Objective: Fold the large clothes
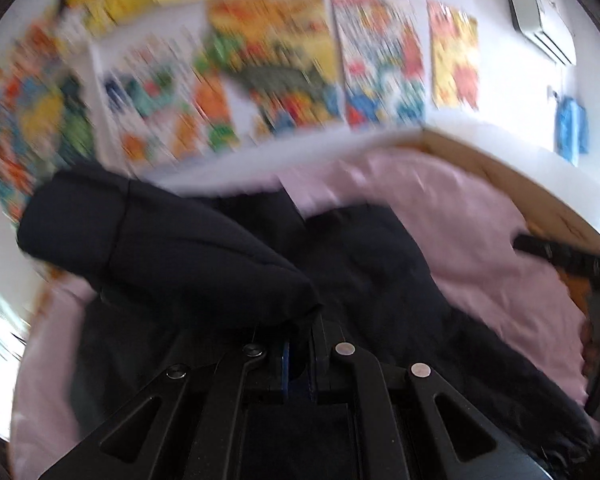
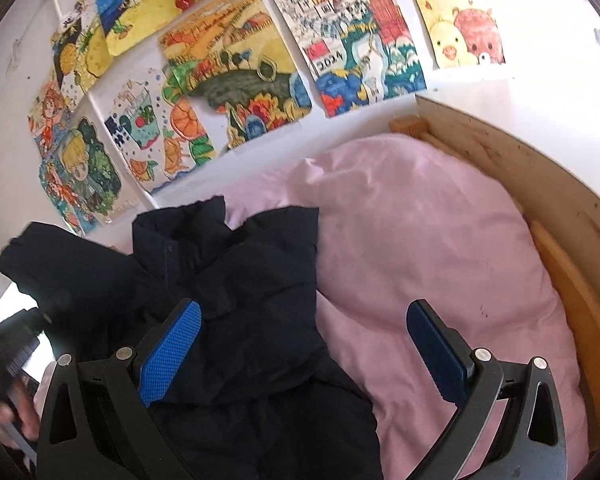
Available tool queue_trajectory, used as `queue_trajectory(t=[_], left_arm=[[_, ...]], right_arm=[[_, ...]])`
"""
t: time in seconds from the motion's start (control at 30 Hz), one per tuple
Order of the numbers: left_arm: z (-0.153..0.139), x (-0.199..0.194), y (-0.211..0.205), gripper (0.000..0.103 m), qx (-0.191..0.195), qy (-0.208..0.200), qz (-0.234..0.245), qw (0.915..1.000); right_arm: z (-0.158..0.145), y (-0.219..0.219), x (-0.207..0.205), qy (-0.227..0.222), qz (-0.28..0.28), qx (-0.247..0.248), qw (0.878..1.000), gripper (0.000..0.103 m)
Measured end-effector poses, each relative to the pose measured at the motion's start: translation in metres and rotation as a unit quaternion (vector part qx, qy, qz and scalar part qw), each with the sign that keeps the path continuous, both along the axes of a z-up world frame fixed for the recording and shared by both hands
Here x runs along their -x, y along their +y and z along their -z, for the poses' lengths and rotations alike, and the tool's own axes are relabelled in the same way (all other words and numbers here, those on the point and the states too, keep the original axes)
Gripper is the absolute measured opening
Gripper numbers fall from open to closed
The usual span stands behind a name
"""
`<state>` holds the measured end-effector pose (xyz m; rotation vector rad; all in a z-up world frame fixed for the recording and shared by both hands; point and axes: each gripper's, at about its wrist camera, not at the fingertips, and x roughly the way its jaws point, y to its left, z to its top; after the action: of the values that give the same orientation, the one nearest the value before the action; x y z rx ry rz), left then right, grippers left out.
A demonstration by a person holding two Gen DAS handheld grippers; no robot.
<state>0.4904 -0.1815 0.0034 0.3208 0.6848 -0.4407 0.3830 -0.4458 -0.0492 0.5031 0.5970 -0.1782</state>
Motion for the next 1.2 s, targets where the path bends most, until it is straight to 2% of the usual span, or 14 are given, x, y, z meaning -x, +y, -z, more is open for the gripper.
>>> queue_trajectory(t=[0.13, 0.23, 0.27, 0.33, 0.37, 0.47, 0.53, 0.7, 0.8, 0.93, 1.03, 1.07, 1.17, 1.2], left_arm=[[0.033, -0.004, 0.001, 0.012, -0.007, 0.093, 0.034, 0.9951], [0.043, 0.005, 0.006, 0.028, -0.015, 0.140, 0.068, 0.9877], [0.042, 0.008, 0.010, 0.036, -0.007, 0.158, 0.082, 0.9841], [0.036, 0.015, 0.018, 0.067, 0.020, 0.185, 0.101, 0.9774], [0.032, 0.018, 0.023, 0.090, 0.035, 0.188, 0.102, 0.9763], [0.015, 0.027, 0.037, 0.092, 0.084, 0.200, 0.116, 0.9694], [0.005, 0.035, 0.048, 0.092, 0.096, 0.194, 0.107, 0.9705], [-0.005, 0.042, 0.089, 0.092, 0.027, 0.115, -0.017, 0.9929], [0.001, 0.031, 0.125, 0.092, 0.026, 0.085, -0.106, 0.9904], [0.019, -0.003, 0.185, 0.092, 0.067, 0.118, -0.218, 0.9664], [0.036, -0.020, 0.230, 0.092, 0.121, 0.146, -0.286, 0.9390], [0.045, -0.025, 0.247, 0.092, 0.146, 0.163, -0.306, 0.9264], [0.062, -0.031, 0.277, 0.092, 0.210, 0.195, -0.341, 0.8954], [0.067, -0.030, 0.282, 0.092, 0.220, 0.200, -0.345, 0.8905]], right_arm=[[0.014, 0.000, -0.006, 0.014, -0.005, -0.006, 1.000, 0.101], [0.021, 0.005, -0.009, 0.023, -0.011, -0.005, 1.000, 0.101], [0.023, 0.007, -0.011, 0.026, -0.015, -0.005, 1.000, 0.101], [0.028, 0.011, -0.014, 0.031, -0.024, -0.007, 0.999, 0.101], [0.031, 0.014, -0.015, 0.034, -0.028, -0.007, 0.999, 0.101], [0.039, 0.020, -0.017, 0.041, -0.038, -0.014, 0.998, 0.101], [0.048, 0.020, -0.019, 0.038, -0.052, -0.045, 0.997, 0.101], [0.092, 0.005, -0.019, 0.027, -0.062, -0.201, 0.977, 0.101], [0.120, -0.002, -0.014, 0.002, -0.066, -0.297, 0.952, 0.101], [0.135, 0.006, -0.011, -0.030, -0.083, -0.356, 0.930, 0.101], [0.142, 0.014, -0.009, -0.044, -0.080, -0.367, 0.926, 0.102], [0.144, 0.017, -0.009, -0.050, -0.084, -0.370, 0.924, 0.102], [0.150, 0.014, -0.003, -0.075, -0.073, -0.386, 0.917, 0.102], [0.150, 0.010, -0.005, -0.085, -0.070, -0.392, 0.913, 0.102]])
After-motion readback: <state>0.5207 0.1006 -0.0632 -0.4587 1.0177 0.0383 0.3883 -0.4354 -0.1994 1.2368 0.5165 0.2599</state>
